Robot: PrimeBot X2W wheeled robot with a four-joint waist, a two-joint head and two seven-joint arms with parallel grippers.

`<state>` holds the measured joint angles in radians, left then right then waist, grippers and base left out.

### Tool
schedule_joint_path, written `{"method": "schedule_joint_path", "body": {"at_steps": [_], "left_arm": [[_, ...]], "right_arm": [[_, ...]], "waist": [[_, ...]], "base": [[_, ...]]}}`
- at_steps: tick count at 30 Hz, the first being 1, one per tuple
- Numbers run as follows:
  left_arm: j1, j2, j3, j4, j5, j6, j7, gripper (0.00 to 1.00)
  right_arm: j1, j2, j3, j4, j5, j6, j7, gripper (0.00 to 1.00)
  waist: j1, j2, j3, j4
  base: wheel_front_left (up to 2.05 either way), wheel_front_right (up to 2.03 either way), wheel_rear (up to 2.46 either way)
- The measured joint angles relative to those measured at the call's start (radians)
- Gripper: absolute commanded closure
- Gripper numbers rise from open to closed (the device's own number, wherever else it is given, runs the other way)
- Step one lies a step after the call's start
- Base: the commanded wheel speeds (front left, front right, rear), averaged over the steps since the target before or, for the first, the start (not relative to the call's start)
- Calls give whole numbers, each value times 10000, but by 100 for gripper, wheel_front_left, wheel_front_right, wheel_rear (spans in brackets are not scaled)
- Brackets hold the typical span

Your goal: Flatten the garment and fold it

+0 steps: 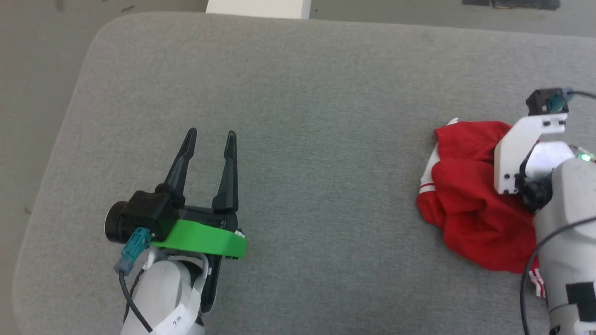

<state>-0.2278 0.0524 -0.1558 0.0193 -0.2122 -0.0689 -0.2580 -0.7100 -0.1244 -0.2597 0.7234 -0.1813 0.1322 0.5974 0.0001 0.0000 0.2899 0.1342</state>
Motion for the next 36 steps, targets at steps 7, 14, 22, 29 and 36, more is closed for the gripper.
{"method": "schedule_joint_path", "body": {"at_steps": [7, 14, 22, 29, 36], "left_arm": [[114, 0, 146, 174, 6, 10, 0, 0], [979, 0, 489, 391, 107, -13, 0, 0], [1659, 2, 920, 337, 372, -125, 0, 0], [1654, 0, 949, 311, 376, -196, 0, 0], [1596, -4, 826, 301, 376, -236, 0, 0]], "right_arm": [[65, 35, 140, -134, 401, 0, -1331, 100], [2029, 548, 917, -2715, 2343, 0, -2748, 100], [7038, 729, 2069, -8345, 4477, -2, 589, 100], [10126, 731, 1820, -9547, 4667, -2, 3016, 100], [9717, 727, 1521, -9779, 5497, -2, 1321, 0]], "waist": [[1, 0, -183, 119], [0, 0, -1046, -47], [-1, 0, -2088, -827], [-1, 0, -2474, -1538], [-1, 0, -2452, -1571]], "base": [[0, 0, 0], [0, 0, 0], [0, 0, 0], [0, 0, 0], [0, 0, 0]]}}
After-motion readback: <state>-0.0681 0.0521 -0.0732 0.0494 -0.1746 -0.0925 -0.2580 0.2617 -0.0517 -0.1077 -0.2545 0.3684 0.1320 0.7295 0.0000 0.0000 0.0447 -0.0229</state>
